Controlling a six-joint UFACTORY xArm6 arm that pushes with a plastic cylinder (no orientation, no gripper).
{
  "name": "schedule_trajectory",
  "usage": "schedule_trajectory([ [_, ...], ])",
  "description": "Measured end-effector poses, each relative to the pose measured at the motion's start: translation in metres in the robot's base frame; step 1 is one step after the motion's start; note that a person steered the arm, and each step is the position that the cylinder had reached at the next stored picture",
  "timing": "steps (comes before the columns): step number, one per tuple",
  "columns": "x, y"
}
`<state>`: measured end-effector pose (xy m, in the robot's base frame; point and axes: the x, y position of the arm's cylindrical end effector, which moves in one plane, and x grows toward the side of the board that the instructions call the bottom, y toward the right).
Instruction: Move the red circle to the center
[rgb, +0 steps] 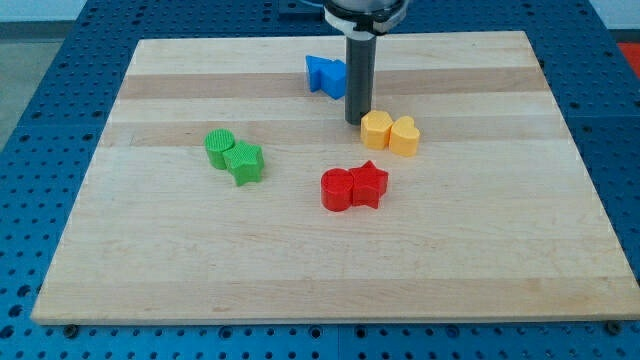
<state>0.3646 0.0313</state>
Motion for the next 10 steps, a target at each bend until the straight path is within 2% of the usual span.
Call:
schedule_trajectory([
  [3, 0.000, 0.000],
  [5, 0.003, -0.067],
  [8, 0.061, -0.075],
  [10, 0.119, -0.097],
])
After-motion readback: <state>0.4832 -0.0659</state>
